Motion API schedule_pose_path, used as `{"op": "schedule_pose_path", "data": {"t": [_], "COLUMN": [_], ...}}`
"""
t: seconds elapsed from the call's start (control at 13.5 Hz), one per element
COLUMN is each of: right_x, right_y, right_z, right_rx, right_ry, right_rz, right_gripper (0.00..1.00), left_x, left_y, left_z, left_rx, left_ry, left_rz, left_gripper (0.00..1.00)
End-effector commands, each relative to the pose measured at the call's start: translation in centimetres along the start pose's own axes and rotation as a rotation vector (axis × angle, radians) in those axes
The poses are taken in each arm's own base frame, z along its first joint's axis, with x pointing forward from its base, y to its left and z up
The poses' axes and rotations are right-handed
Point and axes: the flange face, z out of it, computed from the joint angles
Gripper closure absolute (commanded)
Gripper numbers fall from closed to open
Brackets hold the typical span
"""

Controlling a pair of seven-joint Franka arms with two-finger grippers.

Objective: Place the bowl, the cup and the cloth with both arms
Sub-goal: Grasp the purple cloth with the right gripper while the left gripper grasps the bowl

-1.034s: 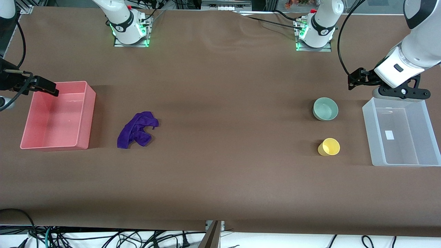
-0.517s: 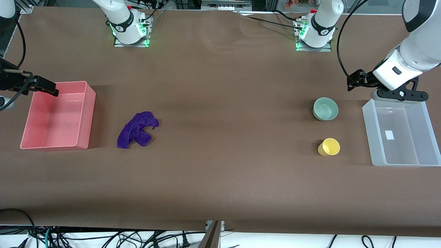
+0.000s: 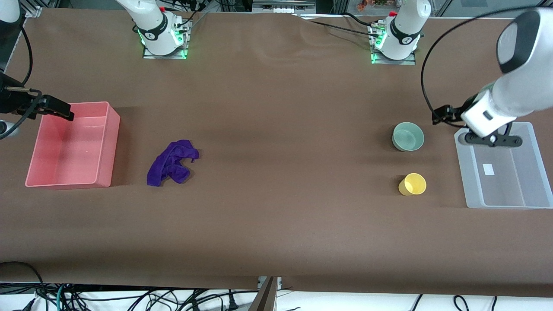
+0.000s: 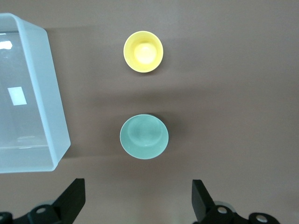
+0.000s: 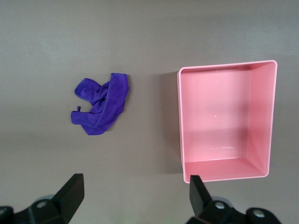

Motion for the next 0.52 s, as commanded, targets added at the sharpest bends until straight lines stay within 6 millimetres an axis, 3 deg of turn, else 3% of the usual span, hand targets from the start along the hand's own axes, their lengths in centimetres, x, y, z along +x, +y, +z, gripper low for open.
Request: {"op": "schedule_pose_path", "data": {"t": [0.0, 0.07, 0.22, 0.3, 0.44], "right_x": [1.1, 1.7, 3.9, 4.6, 5.8], "right_y": [-0.2, -0.3, -1.6, -3.6, -5.3], "right_z": [0.9, 2.4, 7.0, 8.9, 13.8], "right_rx": [-0.002, 0.004, 0.009, 0.006, 0.006], "right_ry": [-0.022, -0.045, -0.113, -0.128, -0.155], "right_rz": [-0.016, -0.017, -0.034, -0.066, -0.091], "right_gripper": [0.00, 0.00, 0.00, 0.00, 0.00], "left_x": [1.9, 2.5, 2.7, 2.6, 2.2], "left_y": [-0.4, -0.4, -0.4, -0.5, -2.6], "left_z": [2.9, 4.8, 9.6, 11.9, 16.5], "left_rx": [0.023, 0.039, 0.073, 0.071, 0.063], "left_ry": [0.019, 0.040, 0.104, 0.140, 0.173], "left_rz": [0.030, 0.044, 0.071, 0.096, 0.167], "left_gripper": [0.00, 0.00, 0.00, 0.00, 0.00]}}
